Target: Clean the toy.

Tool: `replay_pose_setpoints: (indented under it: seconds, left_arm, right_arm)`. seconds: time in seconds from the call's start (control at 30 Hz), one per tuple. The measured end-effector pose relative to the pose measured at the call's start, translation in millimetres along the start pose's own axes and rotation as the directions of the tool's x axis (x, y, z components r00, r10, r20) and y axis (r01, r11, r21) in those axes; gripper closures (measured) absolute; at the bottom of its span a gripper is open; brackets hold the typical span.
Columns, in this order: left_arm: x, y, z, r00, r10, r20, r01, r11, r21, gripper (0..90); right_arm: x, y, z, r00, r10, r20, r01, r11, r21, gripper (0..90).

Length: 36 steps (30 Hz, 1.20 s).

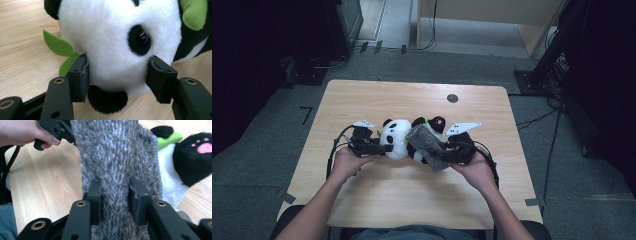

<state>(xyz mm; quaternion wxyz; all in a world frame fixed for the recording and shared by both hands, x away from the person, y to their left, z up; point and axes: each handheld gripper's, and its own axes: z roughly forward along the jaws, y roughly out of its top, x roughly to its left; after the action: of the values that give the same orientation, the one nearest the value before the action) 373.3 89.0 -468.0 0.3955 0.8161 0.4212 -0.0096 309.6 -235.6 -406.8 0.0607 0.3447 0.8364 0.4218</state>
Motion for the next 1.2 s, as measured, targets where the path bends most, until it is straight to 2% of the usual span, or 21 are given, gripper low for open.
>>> replay_pose_setpoints:
  seconds: [0.1, 0.5, 0.7, 0.8, 1.07, 1.2]
  left_arm:
    - [-0.9, -0.5, 0.3, 1.0000, 0.006, -0.001, -0.006, 1.0000, 0.000, 41.7]
    - [0.2, -0.6, 0.5, 1.0000, 0.005, 0.007, -0.005, 1.0000, -0.003, 41.7]
    - [1.7, -0.7, 0.6, 0.9999, 0.012, 0.009, -0.012, 0.9999, -0.011, 41.7]
    - [2.1, -0.6, 0.6, 0.9998, 0.016, 0.009, -0.016, 0.9998, -0.014, 41.6]
    - [2.1, -0.5, -0.4, 0.9998, 0.019, 0.009, -0.019, 0.9997, -0.017, 41.4]
    - [2.4, -0.2, -0.5, 0.9999, 0.008, 0.010, -0.008, 0.9996, -0.026, 41.6]
  right_arm:
    - [-0.1, -3.2, 2.5, 0.9998, -0.020, 0.008, 0.019, 1.000, 0.010, 70.5]
    - [-13.7, -24.0, -7.1, 0.9992, 0.032, 0.022, -0.032, 0.999, 0.011, 72.0]
    - [-23.2, -37.1, -9.0, 0.9956, 0.060, 0.073, -0.062, 0.997, 0.035, 73.7]
    - [-27.9, -42.6, -6.1, 0.9947, 0.083, 0.060, -0.085, 0.996, 0.031, 73.9]
    - [-37.3, -49.5, 0.6, 0.9916, 0.105, 0.075, -0.110, 0.991, 0.071, 74.0]
    - [-38.9, -47.2, -6.0, 0.9892, 0.120, 0.085, -0.124, 0.991, 0.042, 74.5]
